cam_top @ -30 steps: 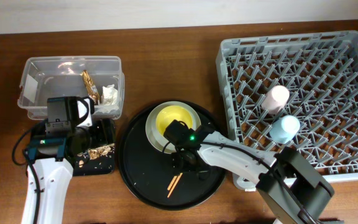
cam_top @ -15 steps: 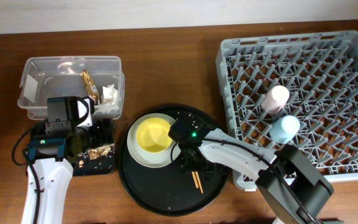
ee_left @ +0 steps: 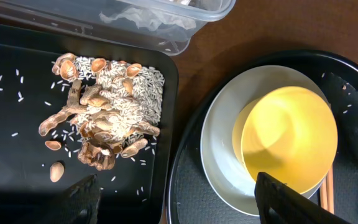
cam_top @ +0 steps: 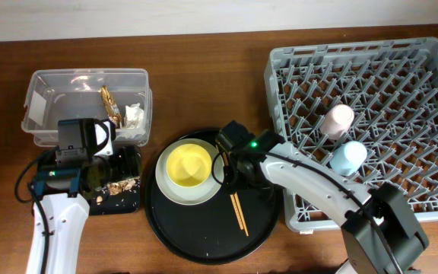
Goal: Sort waste into correct bins and load items into the dishwasher rack
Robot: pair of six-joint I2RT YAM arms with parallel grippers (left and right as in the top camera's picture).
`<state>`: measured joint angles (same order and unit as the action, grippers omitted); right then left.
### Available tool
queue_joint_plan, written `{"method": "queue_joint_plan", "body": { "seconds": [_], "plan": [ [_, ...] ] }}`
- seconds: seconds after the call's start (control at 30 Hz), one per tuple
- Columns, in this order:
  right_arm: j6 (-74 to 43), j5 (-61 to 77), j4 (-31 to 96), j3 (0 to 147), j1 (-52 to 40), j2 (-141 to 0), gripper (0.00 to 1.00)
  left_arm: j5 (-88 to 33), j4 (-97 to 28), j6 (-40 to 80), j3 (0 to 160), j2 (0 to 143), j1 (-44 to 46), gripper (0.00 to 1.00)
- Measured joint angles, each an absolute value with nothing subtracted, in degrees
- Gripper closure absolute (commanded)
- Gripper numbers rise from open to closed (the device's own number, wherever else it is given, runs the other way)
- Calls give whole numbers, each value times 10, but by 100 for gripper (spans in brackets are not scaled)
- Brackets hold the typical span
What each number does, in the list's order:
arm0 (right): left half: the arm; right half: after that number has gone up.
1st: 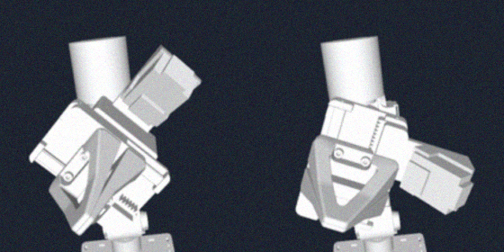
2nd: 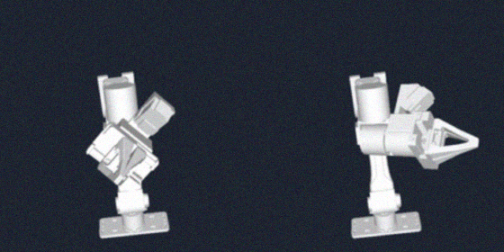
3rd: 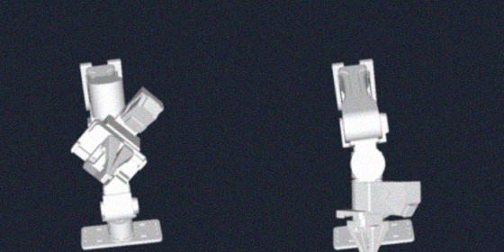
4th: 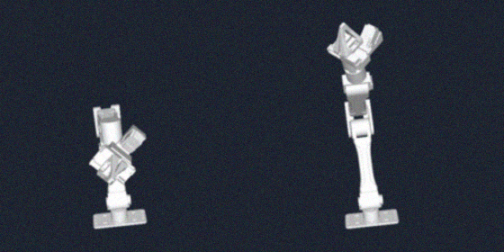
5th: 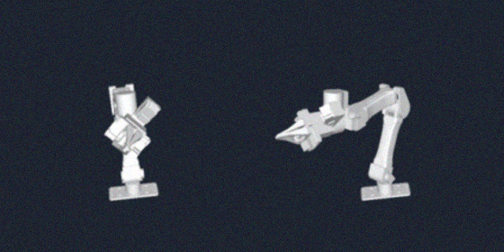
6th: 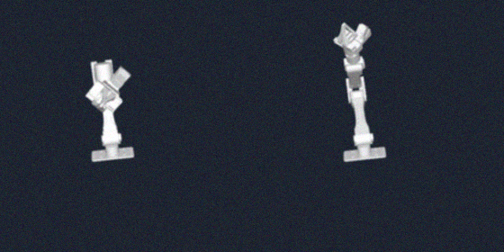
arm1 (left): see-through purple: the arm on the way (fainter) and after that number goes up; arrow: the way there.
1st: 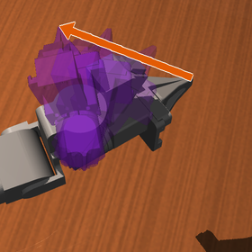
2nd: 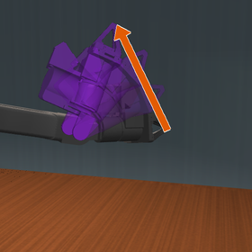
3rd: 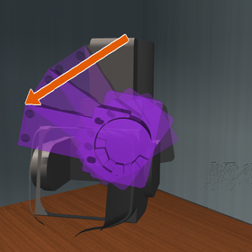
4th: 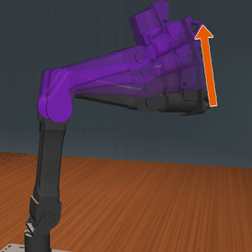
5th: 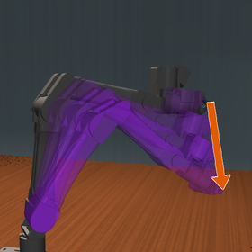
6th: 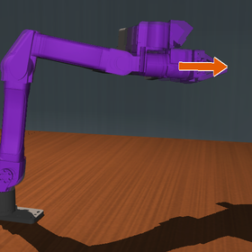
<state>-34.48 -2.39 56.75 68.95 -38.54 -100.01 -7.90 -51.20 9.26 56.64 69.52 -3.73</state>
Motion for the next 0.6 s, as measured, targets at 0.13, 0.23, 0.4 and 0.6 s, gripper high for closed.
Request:
{"method": "queue_joint_plan", "body": {
  "seconds": [0.13, 0.23, 0.4, 0.6],
  "plan": [
    [-336, -14, 542, 677, -388, -1006, 2, -79, -514, 93, 566, 695, -37, 21],
    [-331, -10, 524, 672, -388, -1019, 2, -79, -515, 93, 566, 695, -37, 21],
    [-330, -8, 521, 672, -388, -1027, 2, -79, -516, 93, 566, 695, -37, 21],
    [-330, -8, 508, 665, -388, -1058, 2, -79, -521, 93, 566, 695, -37, 21]
  ]
}}
